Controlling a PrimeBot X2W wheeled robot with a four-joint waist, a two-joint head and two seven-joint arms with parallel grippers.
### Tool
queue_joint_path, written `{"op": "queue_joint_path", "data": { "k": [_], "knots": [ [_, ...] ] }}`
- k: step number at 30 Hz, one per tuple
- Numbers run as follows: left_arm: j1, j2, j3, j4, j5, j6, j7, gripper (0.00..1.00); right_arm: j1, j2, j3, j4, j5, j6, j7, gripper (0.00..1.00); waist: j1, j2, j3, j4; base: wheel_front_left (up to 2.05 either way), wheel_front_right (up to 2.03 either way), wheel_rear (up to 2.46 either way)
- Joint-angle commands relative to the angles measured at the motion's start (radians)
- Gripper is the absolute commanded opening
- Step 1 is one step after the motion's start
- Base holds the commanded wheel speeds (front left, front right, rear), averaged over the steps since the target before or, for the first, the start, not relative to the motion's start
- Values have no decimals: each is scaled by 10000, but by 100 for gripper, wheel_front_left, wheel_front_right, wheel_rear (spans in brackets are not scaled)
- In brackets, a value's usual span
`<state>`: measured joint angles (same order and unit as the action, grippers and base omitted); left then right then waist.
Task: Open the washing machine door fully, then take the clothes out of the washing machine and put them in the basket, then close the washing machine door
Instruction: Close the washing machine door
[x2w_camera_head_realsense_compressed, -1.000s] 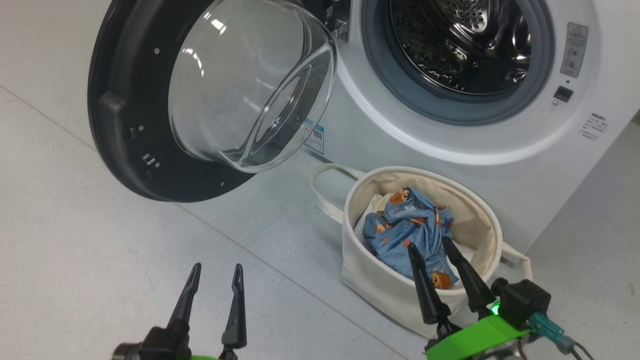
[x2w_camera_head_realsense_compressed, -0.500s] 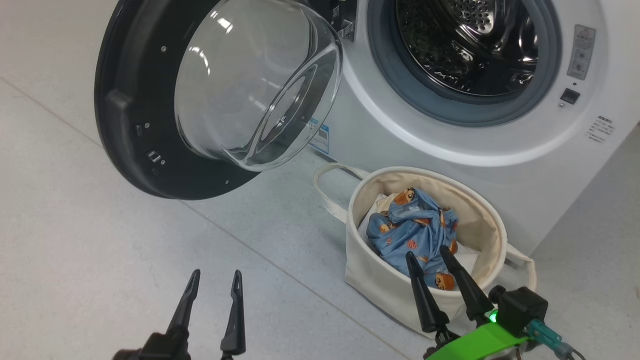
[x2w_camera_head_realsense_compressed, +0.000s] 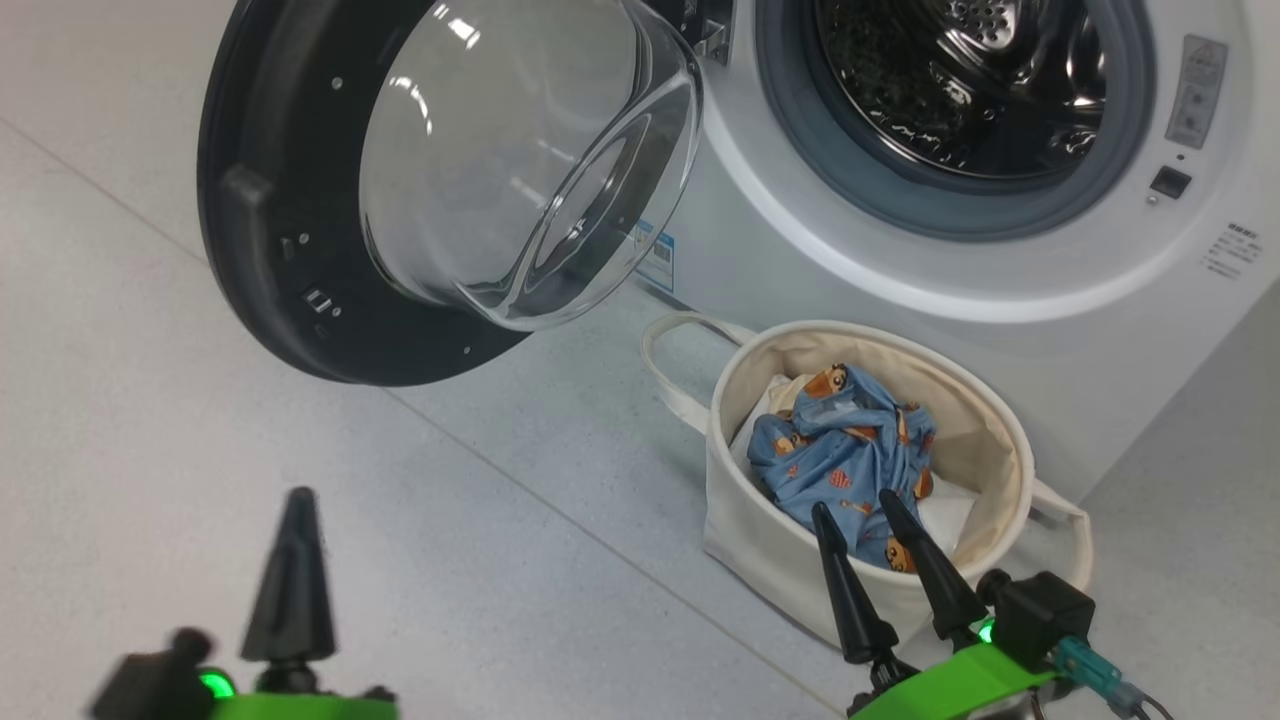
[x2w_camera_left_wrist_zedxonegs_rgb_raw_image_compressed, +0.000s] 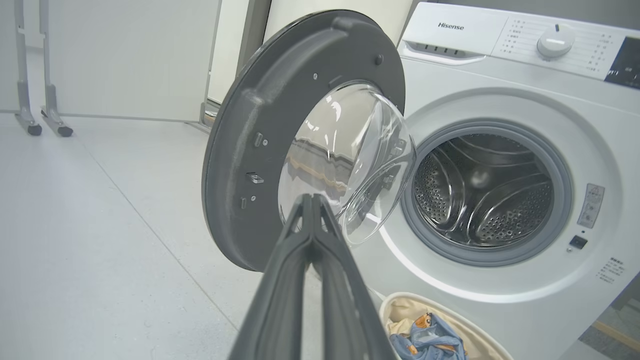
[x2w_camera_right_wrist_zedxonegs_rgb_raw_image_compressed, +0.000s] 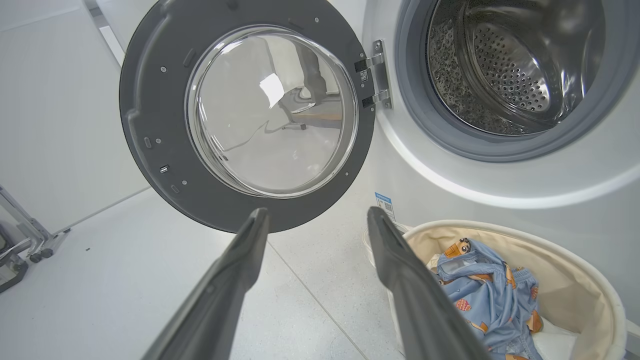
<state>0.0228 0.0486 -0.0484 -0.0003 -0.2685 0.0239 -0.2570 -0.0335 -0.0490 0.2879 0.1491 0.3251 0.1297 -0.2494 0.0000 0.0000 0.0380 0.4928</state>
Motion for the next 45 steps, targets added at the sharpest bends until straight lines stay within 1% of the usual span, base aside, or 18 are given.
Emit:
{"op": "queue_joint_path", "data": {
  "k": [1,3,5,6,8,10,11,13,14,19,21,24,27,30,32,37,41,45],
  "knots": [
    [-334,16,531,-393,-469,-297,-47,0,-373,-12,230,-270,-67,10,-124,100,0,0,52,-5,0,0,0],
    [-412,183,1160,-717,-879,-763,-47,0,-427,-12,210,-253,-144,10,-124,100,0,0,144,-16,0,0,0],
    [-514,474,1758,-1104,-1349,-1064,-47,0,-471,-12,172,-256,-195,10,-124,100,0,0,225,-24,0,0,0],
    [-557,731,1970,-1238,-1648,-1202,-47,0,-494,-12,160,-258,-211,10,-124,100,0,0,273,-36,0,0,0],
    [-746,1408,2426,-1450,-2328,-1368,166,0,-542,-12,168,-261,-246,10,-124,100,0,0,370,-51,0,0,0],
    [-1039,2312,3010,-1578,-2672,-1434,357,0,-618,-12,206,-258,-309,10,-124,100,0,0,486,-78,0,0,0],
    [-1227,2642,3254,-1548,-3031,-1458,547,0,-648,-12,225,-251,-342,10,-124,100,0,0,540,-95,0,0,0],
    [-1741,3217,3738,-1339,-4238,-1496,1168,0,-721,-12,233,-244,-411,10,-124,100,0,0,675,-138,0,0,0],
    [-2004,3576,3941,-1132,-4777,-1507,1565,0,-766,-12,232,-241,-454,10,-124,100,0,0,748,-167,0,0,0],
    [-3656,5117,4567,220,-8527,-1539,3935,0,-1066,-12,254,-244,-737,10,-124,100,0,0,1260,-417,0,0,0],
    [-4298,5700,4810,863,-9679,-1541,4528,0,-1204,-12,256,-238,-866,10,-124,100,0,0,1494,-553,0,0,0],
    [-5048,6507,4908,2038,-10482,-1542,5141,0,-1380,-12,242,-203,-1058,10,-124,100,0,0,1808,-794,0,0,0],
    [-5709,7126,4816,3180,-10744,-1543,5442,0,-1516,-12,221,-166,-1253,10,-124,100,0,0,2062,-1061,0,0,0],
    [-6431,7447,4718,4231,-11054,-1544,5703,0,-1625,-12,151,-162,-1442,10,-124,100,0,0,2294,-1311,0,0,0],
    [-6924,7520,4648,4848,-11242,-1544,5816,0,-1682,-12,111,-141,-1556,10,-124,100,0,0,2405,-1453,0,0,0],
    [-7844,7552,4387,5842,-11683,-1544,6296,0,-1835,-12,23,-323,-1665,10,-124,100,0,0,2721,-1744,0,0,0],
    [-8270,7578,4176,6632,-12049,-1484,7099,0,-1860,-12,56,-338,-1759,10,-124,100,0,0,2875,-1978,0,0,0],
    [-8590,7564,4126,7060,-12269,-1411,7478,0,-1882,-12,-8,-395,-1826,10,-124,100,0,0,3018,-2091,0,0,0]
  ]
}}
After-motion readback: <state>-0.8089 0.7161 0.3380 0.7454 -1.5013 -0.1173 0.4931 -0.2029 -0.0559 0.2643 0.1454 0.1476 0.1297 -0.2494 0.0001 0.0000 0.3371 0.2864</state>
